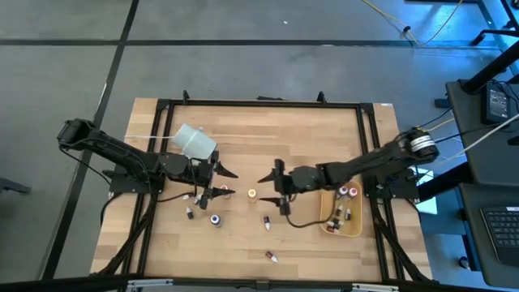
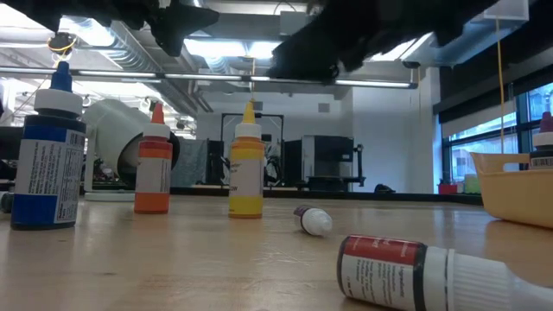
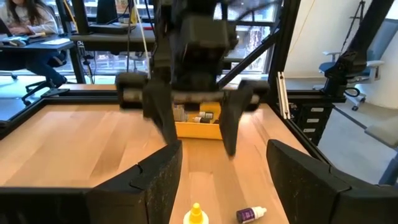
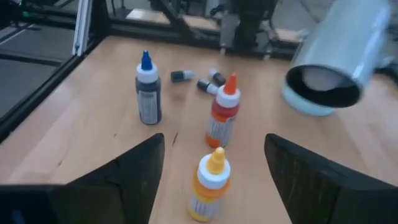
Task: Pick & Place food coloring
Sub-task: Put the large yellow food coloring bottle into the yellow bin
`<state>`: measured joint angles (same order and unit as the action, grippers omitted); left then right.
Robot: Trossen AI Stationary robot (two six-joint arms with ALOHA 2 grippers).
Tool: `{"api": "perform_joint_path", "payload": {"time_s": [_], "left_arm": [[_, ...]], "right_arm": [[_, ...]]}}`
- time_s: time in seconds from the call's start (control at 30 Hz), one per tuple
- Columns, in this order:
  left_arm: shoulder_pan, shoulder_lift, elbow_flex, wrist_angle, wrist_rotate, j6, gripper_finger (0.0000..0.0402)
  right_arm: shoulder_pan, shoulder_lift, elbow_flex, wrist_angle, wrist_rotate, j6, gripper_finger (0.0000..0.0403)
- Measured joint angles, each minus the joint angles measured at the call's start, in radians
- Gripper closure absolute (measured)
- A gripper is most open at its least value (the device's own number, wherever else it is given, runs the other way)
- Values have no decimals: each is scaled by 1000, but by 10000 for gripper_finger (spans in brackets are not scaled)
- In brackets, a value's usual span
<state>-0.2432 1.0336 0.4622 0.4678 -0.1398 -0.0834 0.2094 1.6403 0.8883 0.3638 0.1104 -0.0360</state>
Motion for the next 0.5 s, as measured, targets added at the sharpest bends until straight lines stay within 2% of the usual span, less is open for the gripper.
{"api": "perform_joint_path", "payload": {"time_s": [0.17, 0.33, 0.5], "left_arm": [[0, 0, 0, -1, 0, 0, 175], [0, 0, 0, -1, 0, 0, 171], [0, 0, 0, -1, 1, 0, 174]], "right_arm": [[-38, 118, 69, 15, -78, -3, 125], [-44, 199, 117, 8, -88, -19, 125], [-44, 227, 126, -27, -89, -21, 127]]}}
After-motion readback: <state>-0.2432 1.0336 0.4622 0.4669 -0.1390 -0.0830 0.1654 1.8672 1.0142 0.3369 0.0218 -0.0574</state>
